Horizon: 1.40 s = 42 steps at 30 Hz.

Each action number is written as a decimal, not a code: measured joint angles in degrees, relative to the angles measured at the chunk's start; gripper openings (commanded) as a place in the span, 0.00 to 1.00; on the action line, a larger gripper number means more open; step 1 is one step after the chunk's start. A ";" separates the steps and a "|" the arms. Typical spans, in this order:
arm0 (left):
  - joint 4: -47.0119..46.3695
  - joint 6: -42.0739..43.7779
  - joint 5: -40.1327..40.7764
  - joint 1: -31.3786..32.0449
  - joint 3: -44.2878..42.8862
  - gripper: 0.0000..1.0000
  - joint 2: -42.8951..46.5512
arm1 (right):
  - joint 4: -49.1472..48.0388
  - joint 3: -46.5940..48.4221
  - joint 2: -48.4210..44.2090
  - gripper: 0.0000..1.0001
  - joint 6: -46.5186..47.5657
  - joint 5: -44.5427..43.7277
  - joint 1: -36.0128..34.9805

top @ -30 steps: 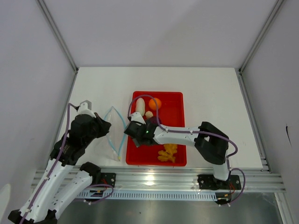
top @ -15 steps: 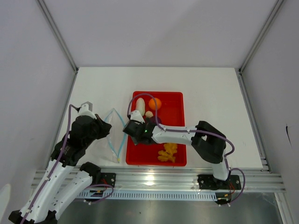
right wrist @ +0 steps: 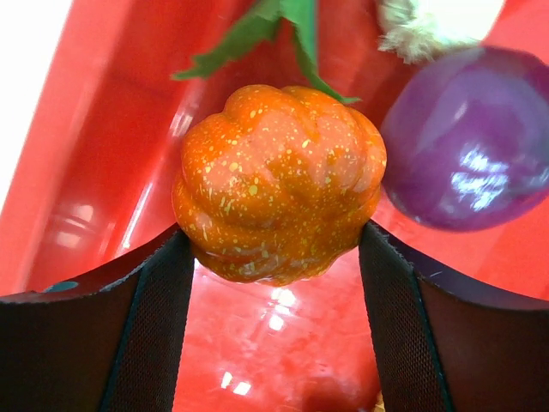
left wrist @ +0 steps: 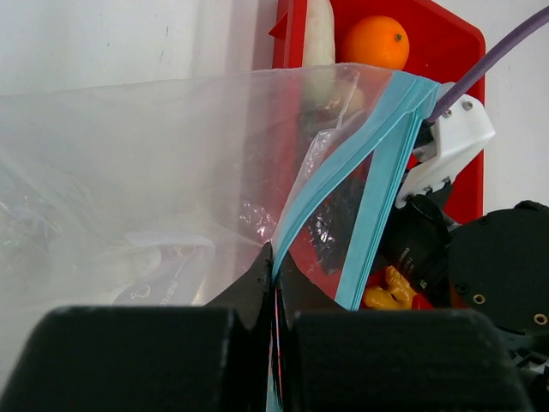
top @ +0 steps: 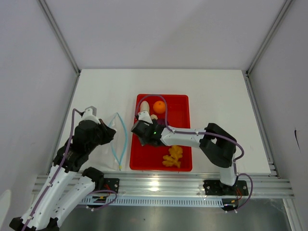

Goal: Place the food in the zip-top bag and seal the zipper
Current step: Pick up the fake vegetable from the bin, then place the fake vegetable in the zipper food storage bag.

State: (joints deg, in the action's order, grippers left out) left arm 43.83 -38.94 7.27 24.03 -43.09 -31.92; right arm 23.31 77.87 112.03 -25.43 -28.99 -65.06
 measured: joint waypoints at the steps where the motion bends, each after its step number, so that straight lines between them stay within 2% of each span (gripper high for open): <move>1: 0.00 0.00 -0.04 -0.04 0.02 0.01 0.00 | -0.39 -0.79 -0.55 0.41 -0.02 0.11 0.20; 10: -0.11 0.42 -0.68 -0.17 0.02 0.01 -0.63 | -0.83 -7.80 -8.70 0.37 -0.39 1.57 0.35; 16: -0.83 1.79 -2.05 -0.55 0.00 0.01 -1.51 | 0.07 -8.07 -20.98 0.38 0.50 3.13 -3.26; 20: -1.44 3.08 -4.17 -0.83 -0.42 0.01 -2.38 | 0.35 -8.00 -30.10 0.39 1.07 8.00 -5.20; 27: -2.69 4.96 -10.23 -1.33 -1.60 0.01 -3.72 | -4.00 -9.03 -41.42 0.40 2.73 22.40 -5.05; 36: -3.52 4.98 -17.66 -2.43 -2.99 0.01 -5.14 | -13.05 -9.92 -40.22 0.40 2.51 39.78 -4.85; 42: -3.91 4.46 -21.68 -3.96 -3.28 0.01 -5.95 | -19.39 -11.28 -36.74 0.38 1.51 44.96 -4.85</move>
State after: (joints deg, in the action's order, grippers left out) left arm 39.92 -34.48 -14.41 20.08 -46.37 -37.87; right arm 3.92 66.59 75.29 -23.92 15.97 -69.91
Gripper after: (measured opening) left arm 0.005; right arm 0.717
